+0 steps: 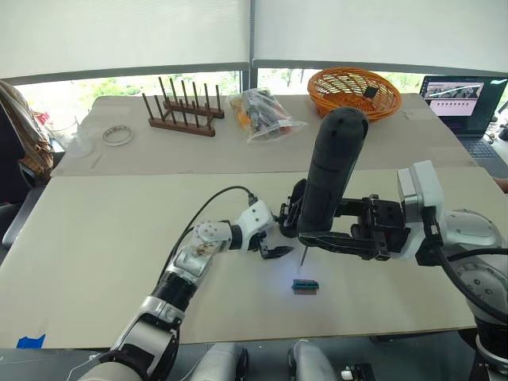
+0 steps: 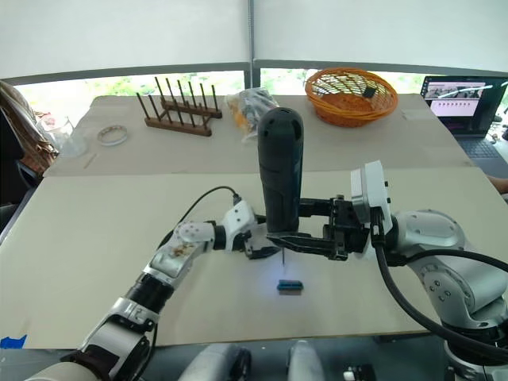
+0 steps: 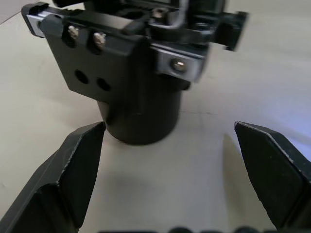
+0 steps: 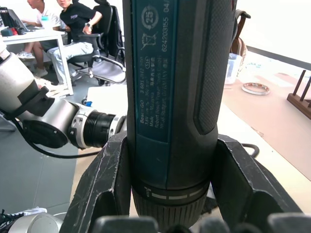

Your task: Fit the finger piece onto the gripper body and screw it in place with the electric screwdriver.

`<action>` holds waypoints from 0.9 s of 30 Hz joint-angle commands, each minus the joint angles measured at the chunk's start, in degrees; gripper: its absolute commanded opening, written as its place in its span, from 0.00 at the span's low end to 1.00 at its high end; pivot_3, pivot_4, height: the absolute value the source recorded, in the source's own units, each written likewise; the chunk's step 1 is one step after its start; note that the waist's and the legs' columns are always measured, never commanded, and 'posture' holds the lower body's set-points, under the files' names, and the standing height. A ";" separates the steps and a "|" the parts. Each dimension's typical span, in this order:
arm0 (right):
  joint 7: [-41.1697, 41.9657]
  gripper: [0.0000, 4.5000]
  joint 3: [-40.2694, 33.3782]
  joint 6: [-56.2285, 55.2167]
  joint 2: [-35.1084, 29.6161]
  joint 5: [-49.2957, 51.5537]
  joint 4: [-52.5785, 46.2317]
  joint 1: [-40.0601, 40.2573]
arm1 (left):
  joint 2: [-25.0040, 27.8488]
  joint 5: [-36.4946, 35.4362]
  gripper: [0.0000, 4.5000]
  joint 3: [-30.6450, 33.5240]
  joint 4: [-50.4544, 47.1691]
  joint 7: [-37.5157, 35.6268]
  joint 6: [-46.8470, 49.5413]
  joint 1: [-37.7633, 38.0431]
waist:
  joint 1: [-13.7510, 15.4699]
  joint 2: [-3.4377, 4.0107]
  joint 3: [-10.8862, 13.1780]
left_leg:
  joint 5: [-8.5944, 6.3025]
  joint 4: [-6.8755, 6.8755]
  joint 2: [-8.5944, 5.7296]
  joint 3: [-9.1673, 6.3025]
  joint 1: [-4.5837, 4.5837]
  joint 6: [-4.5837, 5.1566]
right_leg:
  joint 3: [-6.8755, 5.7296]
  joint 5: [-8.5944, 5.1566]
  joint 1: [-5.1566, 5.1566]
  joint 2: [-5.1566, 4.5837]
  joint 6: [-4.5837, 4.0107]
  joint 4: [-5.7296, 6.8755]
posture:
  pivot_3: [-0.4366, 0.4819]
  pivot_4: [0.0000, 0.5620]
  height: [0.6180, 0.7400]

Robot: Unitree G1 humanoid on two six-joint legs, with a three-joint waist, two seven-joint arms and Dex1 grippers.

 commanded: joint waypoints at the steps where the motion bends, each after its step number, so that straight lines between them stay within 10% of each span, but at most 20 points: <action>1: 0.04 0.42 -1.98 -1.36 0.15 0.93 -1.25 -0.82 | -1.33 0.53 1.00 1.43 2.22 2.98 -2.07 -2.20 | -0.04 0.00 0.00 | 0.00 0.00 0.00 0.00 0.00 0.00 | 0.00 0.00 -0.01 0.00 0.00 0.01 | 0.48 0.27 1.00; 7: -0.19 0.42 -1.63 -1.89 0.71 -0.10 -1.37 -0.38 | -4.21 -2.50 1.00 3.43 5.81 1.91 -3.25 -3.15 | -0.02 0.00 0.00 | 0.00 -0.01 0.00 0.01 0.00 0.00 | 0.01 0.00 -0.02 -0.08 0.00 0.01 | 0.48 0.27 1.00; 13: 0.44 0.42 -1.84 -1.69 0.49 -0.22 -1.25 -0.45 | -2.95 -3.50 0.51 1.26 11.09 -11.38 -13.33 -6.38 | -0.08 0.00 0.00 | 0.00 -0.02 0.00 0.02 -0.02 -0.01 | 0.00 0.00 -0.04 -0.11 0.00 -0.01 | 0.48 0.27 1.00; 26: 0.88 0.42 -2.15 -0.34 -0.48 1.15 -2.78 0.70 | -4.99 2.95 0.51 1.50 39.03 -17.42 -29.25 -20.01 | -0.04 -0.06 0.03 | 0.00 0.04 -0.01 0.02 -0.17 0.00 | -0.18 0.01 -0.12 -0.08 0.01 -0.02 | 0.48 0.27 1.00; 27: 0.69 0.42 -2.19 -0.29 -0.43 1.27 -2.82 0.75 | -4.87 3.00 0.62 1.93 39.31 -16.86 -29.18 -19.93 | 0.06 -0.06 0.03 | 0.00 0.05 -0.01 0.02 -0.16 0.01 | -0.18 0.01 -0.10 -0.10 0.01 0.00 | 0.48 0.27 1.00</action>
